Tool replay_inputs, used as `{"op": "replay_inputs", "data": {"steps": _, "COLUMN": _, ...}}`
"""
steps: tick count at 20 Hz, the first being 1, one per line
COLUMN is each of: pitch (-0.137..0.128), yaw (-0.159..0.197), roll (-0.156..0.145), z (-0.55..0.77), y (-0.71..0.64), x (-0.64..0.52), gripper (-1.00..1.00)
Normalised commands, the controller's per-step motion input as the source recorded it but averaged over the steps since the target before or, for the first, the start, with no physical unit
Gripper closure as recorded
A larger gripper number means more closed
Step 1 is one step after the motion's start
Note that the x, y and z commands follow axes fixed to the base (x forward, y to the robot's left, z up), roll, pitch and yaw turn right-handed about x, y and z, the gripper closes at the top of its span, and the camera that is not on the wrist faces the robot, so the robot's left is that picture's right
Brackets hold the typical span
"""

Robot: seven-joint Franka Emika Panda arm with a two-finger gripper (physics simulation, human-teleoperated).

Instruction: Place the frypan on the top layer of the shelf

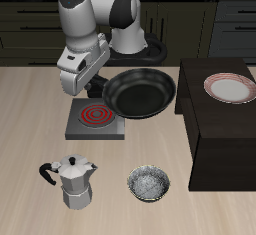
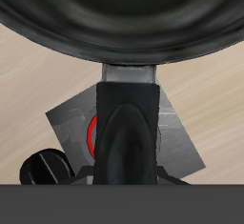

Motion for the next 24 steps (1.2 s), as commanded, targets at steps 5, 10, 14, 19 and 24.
{"op": "replay_inputs", "data": {"steps": 5, "pitch": 0.006, "yaw": 0.003, "roll": -0.008, "z": -0.15, "y": -0.01, "x": 0.07, "gripper": 1.0}}
{"op": "replay_inputs", "data": {"steps": 10, "pitch": 0.033, "yaw": 0.02, "roll": 0.004, "z": -0.21, "y": 0.04, "x": 0.08, "gripper": 1.0}}
{"op": "replay_inputs", "data": {"steps": 14, "pitch": 0.008, "yaw": 0.016, "roll": 0.008, "z": -0.1, "y": 0.09, "x": 0.05, "gripper": 1.0}}
{"op": "replay_inputs", "data": {"steps": 19, "pitch": 0.021, "yaw": 0.024, "roll": 0.003, "z": -0.13, "y": 0.08, "x": 0.1, "gripper": 1.0}}
{"op": "replay_inputs", "data": {"steps": 24, "pitch": 0.005, "yaw": 0.025, "roll": -0.003, "z": -0.04, "y": 0.01, "x": 0.09, "gripper": 1.0}}
